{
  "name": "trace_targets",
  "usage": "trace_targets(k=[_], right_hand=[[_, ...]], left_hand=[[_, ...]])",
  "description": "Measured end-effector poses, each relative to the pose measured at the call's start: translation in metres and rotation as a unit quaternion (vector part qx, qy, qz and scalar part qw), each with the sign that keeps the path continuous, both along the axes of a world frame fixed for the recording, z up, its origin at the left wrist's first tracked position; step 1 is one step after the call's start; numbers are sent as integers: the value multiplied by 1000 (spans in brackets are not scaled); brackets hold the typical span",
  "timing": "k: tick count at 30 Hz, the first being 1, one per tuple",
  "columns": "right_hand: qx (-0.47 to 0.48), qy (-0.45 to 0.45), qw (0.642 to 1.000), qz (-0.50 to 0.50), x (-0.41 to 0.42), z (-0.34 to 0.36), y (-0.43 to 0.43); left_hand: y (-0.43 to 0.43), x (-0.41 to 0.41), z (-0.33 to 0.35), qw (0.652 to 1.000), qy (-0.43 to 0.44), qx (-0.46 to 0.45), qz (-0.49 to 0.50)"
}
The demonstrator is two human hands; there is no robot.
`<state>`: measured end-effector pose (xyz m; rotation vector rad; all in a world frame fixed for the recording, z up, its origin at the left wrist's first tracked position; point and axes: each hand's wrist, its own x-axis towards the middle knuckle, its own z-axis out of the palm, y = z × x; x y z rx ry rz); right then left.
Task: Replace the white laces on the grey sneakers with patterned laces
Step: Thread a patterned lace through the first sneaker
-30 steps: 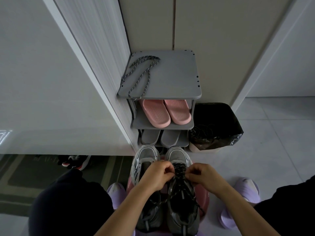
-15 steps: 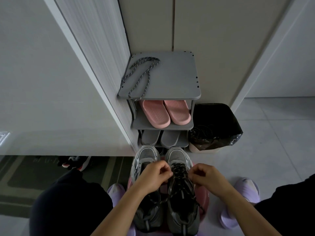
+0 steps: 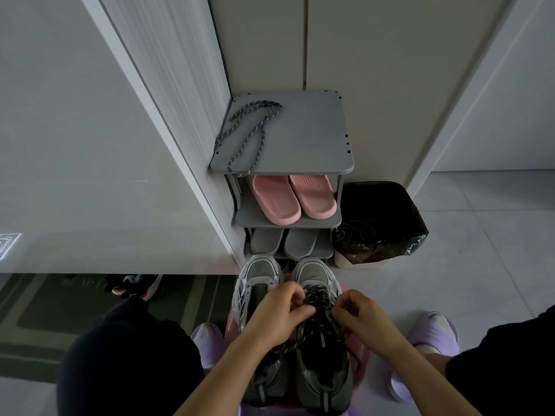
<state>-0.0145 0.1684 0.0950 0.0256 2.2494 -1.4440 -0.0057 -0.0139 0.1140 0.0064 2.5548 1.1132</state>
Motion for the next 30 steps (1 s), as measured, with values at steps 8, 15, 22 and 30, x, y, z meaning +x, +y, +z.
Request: trace_targets(k=[8, 15, 22, 30], right_hand=[[127, 70, 989, 1, 7, -2, 1], [127, 62, 990, 13, 10, 4, 7], [143, 88, 986, 22, 14, 7, 3], [151, 77, 985, 32, 13, 12, 4]], left_hand=[[2, 15, -3, 997, 56, -45, 13], [5, 24, -6, 990, 126, -46, -38], [8, 26, -7, 992, 117, -50, 1], [7, 28, -10, 986, 145, -50, -70]])
